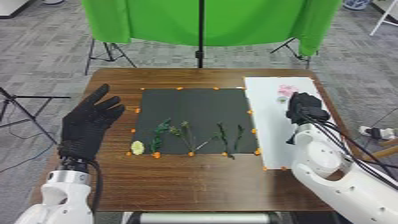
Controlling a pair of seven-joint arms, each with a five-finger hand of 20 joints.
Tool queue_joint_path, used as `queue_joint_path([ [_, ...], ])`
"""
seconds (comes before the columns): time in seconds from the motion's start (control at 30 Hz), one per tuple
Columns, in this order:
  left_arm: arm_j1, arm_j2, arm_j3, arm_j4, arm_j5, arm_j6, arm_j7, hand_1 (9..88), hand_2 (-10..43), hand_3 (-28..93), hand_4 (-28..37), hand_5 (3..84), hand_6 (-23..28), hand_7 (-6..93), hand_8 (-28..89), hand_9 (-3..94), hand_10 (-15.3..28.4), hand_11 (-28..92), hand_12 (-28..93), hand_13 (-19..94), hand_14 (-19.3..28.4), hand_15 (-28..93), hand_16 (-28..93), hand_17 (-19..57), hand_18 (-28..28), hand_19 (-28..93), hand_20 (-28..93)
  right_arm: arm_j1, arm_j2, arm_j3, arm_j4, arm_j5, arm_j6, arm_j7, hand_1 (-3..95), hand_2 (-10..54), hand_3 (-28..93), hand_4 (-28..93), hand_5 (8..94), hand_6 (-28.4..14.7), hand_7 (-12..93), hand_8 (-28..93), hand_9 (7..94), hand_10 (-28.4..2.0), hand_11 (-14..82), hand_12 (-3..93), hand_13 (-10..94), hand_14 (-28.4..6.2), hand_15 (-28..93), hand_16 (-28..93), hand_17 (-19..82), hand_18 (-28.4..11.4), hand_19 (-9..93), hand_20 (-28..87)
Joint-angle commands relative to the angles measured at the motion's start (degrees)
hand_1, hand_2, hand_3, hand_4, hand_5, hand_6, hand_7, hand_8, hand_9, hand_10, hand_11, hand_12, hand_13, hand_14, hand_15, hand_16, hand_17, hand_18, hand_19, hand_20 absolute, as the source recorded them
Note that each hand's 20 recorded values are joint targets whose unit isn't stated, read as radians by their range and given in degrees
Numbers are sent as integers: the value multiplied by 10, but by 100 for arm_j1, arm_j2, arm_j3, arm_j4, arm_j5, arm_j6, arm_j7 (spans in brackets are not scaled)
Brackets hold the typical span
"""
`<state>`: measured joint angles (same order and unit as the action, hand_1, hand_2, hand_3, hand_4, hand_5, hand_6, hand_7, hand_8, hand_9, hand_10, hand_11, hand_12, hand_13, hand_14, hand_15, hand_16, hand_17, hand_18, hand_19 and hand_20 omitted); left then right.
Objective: Arrange flowers
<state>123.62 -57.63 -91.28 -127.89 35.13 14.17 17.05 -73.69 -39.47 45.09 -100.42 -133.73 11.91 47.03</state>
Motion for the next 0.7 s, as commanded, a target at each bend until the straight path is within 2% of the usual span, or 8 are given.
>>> queue_joint_path([
  [0.03, -254, -7, 18, 53, 58, -69, -193, 266, 85, 791, -224, 395, 102, 145, -104, 384, 215, 281, 111, 291, 284, 573, -99, -75, 254, 586, 120, 1176, -1898, -809, 45, -16, -176, -1296, 614, -95, 672, -283, 891, 1, 164, 54, 937, -75, 203, 289, 921, -38, 472, 226, 498, -195, 929, 336],
  [0.13, -502, 27, 81, 90, 70, -102, -215, 266, 85, 789, -224, 395, 102, 144, -104, 383, 215, 280, 111, 291, 284, 573, -98, -75, 254, 587, 120, 1494, -2625, -1187, 551, -8, -256, -1677, 611, -95, 677, -283, 881, -3, 167, 57, 937, -77, 200, 300, 901, -38, 500, 223, 481, -189, 931, 347],
  [0.2, -749, 33, 157, 146, 102, -149, -302, 266, 85, 789, -224, 394, 102, 144, -104, 383, 215, 281, 111, 291, 284, 573, -98, -75, 254, 587, 120, 1618, -3049, -1323, 864, 2, -343, -1857, 609, -95, 681, -283, 878, -3, 169, 56, 937, -79, 200, 308, 892, -40, 515, 220, 472, -190, 932, 354],
  [0.3, -997, 58, 256, 201, 117, -199, -365, 266, 85, 790, -223, 394, 101, 145, -104, 383, 215, 281, 112, 292, 284, 573, -98, -75, 254, 587, 120, 1937, -3502, -1731, 1285, 128, -376, -1704, 603, -95, 685, -283, 873, 1, 172, 53, 937, -82, 204, 316, 877, -45, 541, 216, 459, -194, 932, 363],
  [0.5, -1357, 156, 431, 338, 159, -312, -410, 266, 85, 790, -224, 395, 102, 144, -104, 385, 215, 281, 111, 292, 284, 574, -98, -74, 255, 587, 120, 2572, -3687, -2650, 1640, 505, -319, -1073, 584, -95, 691, -283, 865, 7, 174, 41, 937, -82, 210, 330, 851, -51, 582, 209, 441, -202, 932, 382],
  [0.6, -1522, 152, 556, 413, 140, -397, -398, 266, 85, 790, -224, 395, 102, 143, -104, 385, 215, 281, 112, 293, 284, 574, -98, -74, 255, 588, 120, 2602, -3707, -2766, 1709, 593, -336, -773, 573, -95, 687, -283, 859, 13, 172, 34, 935, -82, 216, 334, 840, -54, 601, 202, 431, -206, 932, 395],
  [0.63, -1615, 96, 630, 466, 144, -454, -414, 266, 85, 790, -224, 395, 102, 143, -103, 385, 215, 281, 112, 293, 284, 574, -99, -74, 255, 588, 120, 2616, -3630, -2820, 1676, 665, -341, -696, 571, -95, 685, -283, 859, 14, 171, 31, 932, -83, 220, 333, 837, -54, 606, 201, 429, -207, 932, 398],
  [0.7, -1594, 146, 639, 453, 140, -428, -324, 266, 85, 790, -224, 395, 102, 143, -103, 385, 215, 281, 112, 293, 284, 573, -99, -74, 255, 588, 120, 2565, -3658, -2817, 1741, 547, -392, -665, 570, -95, 682, -283, 854, 14, 166, 25, 927, -83, 228, 331, 829, -56, 618, 197, 425, -209, 932, 403],
])
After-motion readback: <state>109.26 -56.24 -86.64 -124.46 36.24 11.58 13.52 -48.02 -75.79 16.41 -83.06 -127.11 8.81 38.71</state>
